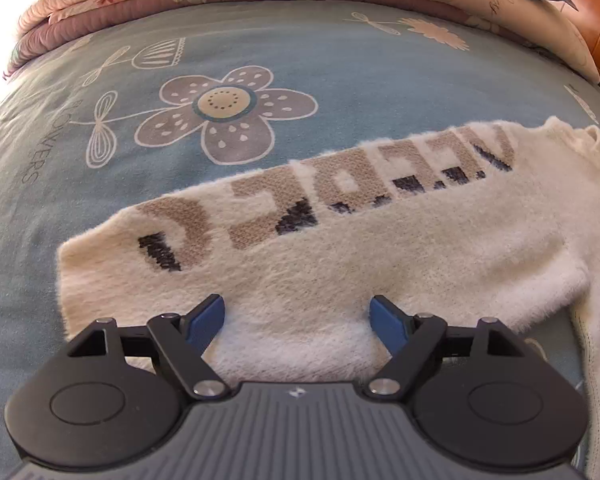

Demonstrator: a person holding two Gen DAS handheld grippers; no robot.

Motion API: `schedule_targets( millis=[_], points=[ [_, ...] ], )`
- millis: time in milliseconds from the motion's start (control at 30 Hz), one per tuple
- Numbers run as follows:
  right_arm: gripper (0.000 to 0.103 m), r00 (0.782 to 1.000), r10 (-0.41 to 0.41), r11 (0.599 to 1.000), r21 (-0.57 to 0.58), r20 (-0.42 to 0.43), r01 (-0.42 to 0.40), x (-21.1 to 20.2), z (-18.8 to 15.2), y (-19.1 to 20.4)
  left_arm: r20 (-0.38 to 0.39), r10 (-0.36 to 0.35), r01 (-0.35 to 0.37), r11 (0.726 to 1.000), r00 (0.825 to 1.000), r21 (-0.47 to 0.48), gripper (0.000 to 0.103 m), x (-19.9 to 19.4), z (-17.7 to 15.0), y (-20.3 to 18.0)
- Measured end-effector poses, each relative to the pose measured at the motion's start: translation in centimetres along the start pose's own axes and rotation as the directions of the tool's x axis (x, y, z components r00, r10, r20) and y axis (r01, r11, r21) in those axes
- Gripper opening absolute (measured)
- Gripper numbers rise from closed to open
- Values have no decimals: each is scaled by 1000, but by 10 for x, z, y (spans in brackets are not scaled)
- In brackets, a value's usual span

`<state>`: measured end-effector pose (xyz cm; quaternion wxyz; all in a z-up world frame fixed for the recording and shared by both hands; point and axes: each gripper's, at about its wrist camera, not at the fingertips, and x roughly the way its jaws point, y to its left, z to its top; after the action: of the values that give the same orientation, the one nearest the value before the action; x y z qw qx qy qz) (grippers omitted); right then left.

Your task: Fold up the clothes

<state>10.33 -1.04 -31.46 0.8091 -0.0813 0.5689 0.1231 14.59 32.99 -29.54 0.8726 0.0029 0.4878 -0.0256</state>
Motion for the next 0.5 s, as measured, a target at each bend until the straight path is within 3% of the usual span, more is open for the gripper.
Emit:
schedule_targets(
  millis=[67, 233, 400, 500],
  points=[
    [102, 999, 14, 1000, -1, 39, -14, -11, 5, 1, -1, 2, -2, 1000, 1000, -20, 78, -10, 7, 2],
    [102, 984, 43, 998, -48, 171, -36, -33, 34, 14, 81, -85, 77, 992, 993, 102, 79, -16, 36, -32],
    [103, 967, 25, 994, -106, 252, 2, -6, 76, 26, 133, -146, 125, 979, 980, 159, 79, 1, 60, -67],
    [102, 973, 13, 987, -156, 232, 24, 26, 90, 41, 147, -180, 156, 975, 973, 161, 79, 6, 71, -82]
  ],
)
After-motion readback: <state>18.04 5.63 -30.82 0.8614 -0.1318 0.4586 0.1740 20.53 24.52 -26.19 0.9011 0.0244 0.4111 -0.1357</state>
